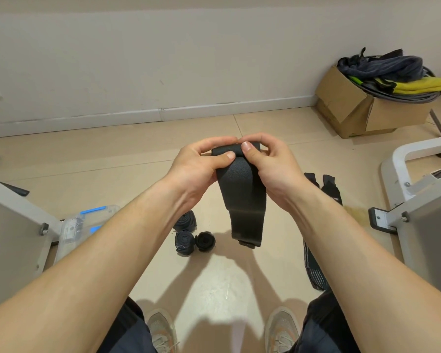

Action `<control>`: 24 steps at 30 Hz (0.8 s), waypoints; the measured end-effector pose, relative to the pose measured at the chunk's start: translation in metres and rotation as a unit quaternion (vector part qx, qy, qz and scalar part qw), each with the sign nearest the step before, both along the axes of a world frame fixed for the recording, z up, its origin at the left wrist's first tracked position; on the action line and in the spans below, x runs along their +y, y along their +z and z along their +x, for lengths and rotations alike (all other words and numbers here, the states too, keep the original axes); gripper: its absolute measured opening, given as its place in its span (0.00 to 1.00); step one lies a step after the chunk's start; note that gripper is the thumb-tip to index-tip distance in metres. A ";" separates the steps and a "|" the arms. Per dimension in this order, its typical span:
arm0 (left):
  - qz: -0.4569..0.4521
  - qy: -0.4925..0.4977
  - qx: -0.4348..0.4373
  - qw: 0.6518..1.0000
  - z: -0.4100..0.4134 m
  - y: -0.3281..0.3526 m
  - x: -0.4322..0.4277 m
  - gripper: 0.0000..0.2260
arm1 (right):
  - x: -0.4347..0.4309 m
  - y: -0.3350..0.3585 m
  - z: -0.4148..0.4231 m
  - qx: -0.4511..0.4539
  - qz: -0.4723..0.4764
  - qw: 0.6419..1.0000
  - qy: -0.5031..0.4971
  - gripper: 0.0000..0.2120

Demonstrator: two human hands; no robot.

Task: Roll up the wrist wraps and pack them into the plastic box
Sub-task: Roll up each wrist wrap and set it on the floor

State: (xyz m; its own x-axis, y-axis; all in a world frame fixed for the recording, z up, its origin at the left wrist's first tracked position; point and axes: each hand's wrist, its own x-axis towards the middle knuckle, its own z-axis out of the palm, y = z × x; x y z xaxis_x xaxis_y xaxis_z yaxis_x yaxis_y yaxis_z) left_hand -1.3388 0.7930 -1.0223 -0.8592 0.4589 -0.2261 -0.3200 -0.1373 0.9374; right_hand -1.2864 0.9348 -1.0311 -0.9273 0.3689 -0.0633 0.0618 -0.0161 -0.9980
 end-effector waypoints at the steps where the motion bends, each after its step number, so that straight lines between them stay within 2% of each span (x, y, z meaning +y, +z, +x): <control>1: 0.003 0.005 -0.013 1.000 0.000 -0.001 0.000 0.12 | 0.000 0.001 0.000 0.006 -0.002 1.000 -0.001 0.04; 4: -0.033 0.004 -0.009 0.999 0.000 -0.003 0.001 0.10 | 0.000 0.003 0.001 0.020 -0.009 1.000 0.000 0.05; 8: -0.095 0.019 0.050 0.994 0.001 -0.009 0.003 0.20 | 0.001 0.005 0.002 0.031 -0.016 0.999 0.009 0.06; 12: -0.087 0.060 0.069 0.992 0.000 -0.006 0.002 0.08 | -0.003 0.005 0.002 0.029 -0.033 0.999 0.002 0.06; 14: -0.083 0.074 0.085 0.990 -0.002 -0.004 0.001 0.02 | -0.002 0.004 0.002 -0.001 -0.063 0.998 -0.006 0.08; 17: -0.077 0.065 0.103 0.990 -0.003 -0.001 -0.003 0.04 | 0.002 0.001 0.000 -0.038 -0.026 0.999 0.010 0.13; 21: -0.079 0.046 0.129 0.987 -0.003 -0.001 -0.005 0.07 | -0.002 0.002 -0.002 -0.031 0.030 0.999 0.006 0.23; 24: -0.072 0.037 0.123 0.989 -0.002 0.000 -0.005 0.09 | -0.001 0.001 -0.002 -0.008 0.018 1.000 -0.014 0.19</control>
State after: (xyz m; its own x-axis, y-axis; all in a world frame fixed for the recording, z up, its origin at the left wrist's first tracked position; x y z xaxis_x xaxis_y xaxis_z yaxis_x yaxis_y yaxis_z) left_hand -1.3408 0.7882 -1.0221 -0.9267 0.3703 -0.0637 -0.0732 -0.0117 0.9973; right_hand -1.2883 0.9342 -1.0298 -0.9160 0.3961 -0.0638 0.0771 0.0178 -0.9969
